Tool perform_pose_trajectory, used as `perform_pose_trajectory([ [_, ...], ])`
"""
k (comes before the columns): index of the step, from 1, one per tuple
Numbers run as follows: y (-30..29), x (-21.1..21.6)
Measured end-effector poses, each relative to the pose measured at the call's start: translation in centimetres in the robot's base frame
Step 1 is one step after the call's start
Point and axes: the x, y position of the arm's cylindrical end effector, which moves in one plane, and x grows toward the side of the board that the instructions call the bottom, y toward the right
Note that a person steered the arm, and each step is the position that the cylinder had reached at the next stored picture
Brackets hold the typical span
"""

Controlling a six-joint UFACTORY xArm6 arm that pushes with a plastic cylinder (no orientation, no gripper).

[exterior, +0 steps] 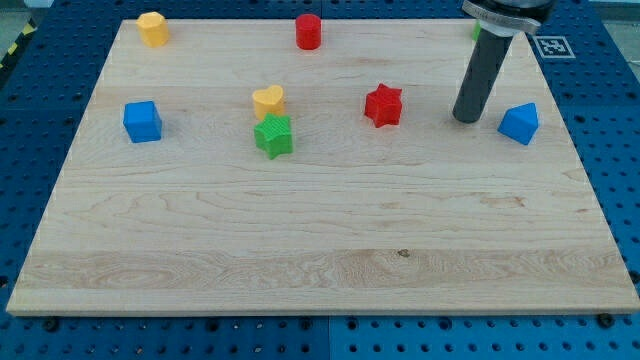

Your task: Push the yellow heart diagonal to the bottom left of the green star

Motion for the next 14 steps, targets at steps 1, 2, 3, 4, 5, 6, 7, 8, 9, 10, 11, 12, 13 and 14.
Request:
perform_pose_trajectory([
  [1,0.0,0.0],
  [2,-0.3,-0.5],
  [3,-1.8,-3.0],
  [4,-4.1,-4.7],
  [5,-8.2,-5.2],
  [6,-13.7,-5.3],
  [7,-19.2,-5.8],
  [8,-21.7,-6.3],
  [9,-23.0,-6.3],
  [10,-24.7,-5.5],
  [11,-24.8,-2.9],
  [12,-24.8,0.3],
  [13,-24.8,2.5],
  [14,-24.7,3.7],
])
